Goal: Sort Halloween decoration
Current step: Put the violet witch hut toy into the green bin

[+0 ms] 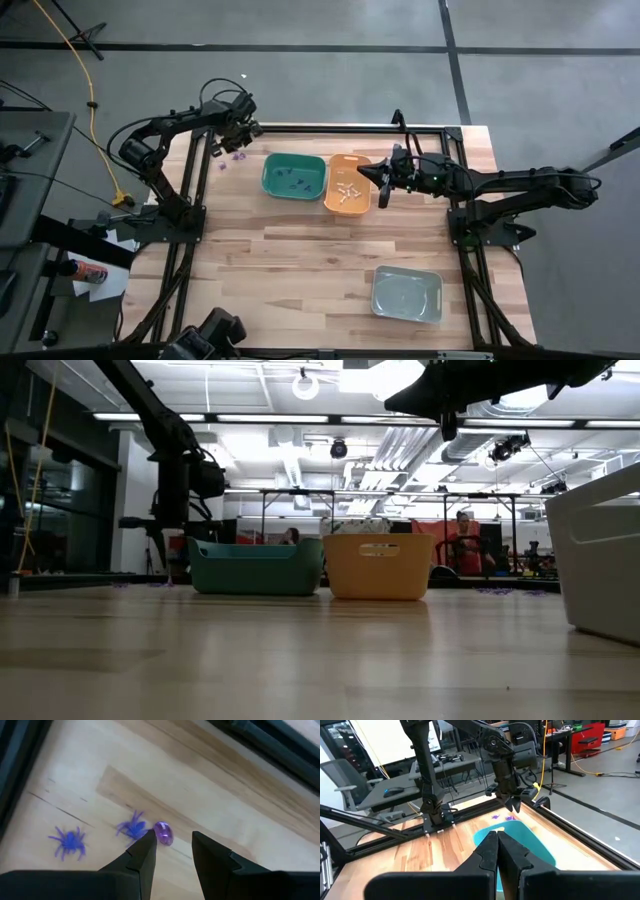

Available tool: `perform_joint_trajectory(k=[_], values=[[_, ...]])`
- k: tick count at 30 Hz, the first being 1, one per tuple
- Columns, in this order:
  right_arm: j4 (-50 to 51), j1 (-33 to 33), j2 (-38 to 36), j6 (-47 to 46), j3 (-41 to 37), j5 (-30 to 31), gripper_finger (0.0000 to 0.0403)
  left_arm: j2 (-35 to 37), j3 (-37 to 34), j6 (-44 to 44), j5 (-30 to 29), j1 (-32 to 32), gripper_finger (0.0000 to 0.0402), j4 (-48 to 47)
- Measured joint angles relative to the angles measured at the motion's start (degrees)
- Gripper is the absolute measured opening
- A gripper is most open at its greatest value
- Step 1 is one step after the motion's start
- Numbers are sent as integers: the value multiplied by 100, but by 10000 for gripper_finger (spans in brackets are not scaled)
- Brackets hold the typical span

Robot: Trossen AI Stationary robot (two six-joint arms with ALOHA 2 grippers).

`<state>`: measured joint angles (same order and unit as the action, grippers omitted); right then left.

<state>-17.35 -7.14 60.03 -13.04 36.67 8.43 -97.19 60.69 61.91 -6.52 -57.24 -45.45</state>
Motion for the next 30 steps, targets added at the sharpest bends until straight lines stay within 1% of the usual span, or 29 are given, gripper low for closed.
perform_joint_trajectory(k=[8, 13, 26, 30], values=[[133, 0, 0, 2, 0, 0, 0, -6, 0, 297, 97, -15, 115, 68], [176, 0, 2, -26, 0, 0, 0, -138, 0, 452, 231, -8, 115, -16], [190, 0, 2, -44, 0, 0, 0, -505, 0, 555, 331, 3, 115, -1], [190, 0, 2, -44, 0, 0, 0, -522, 0, 557, 318, 3, 115, 39]])
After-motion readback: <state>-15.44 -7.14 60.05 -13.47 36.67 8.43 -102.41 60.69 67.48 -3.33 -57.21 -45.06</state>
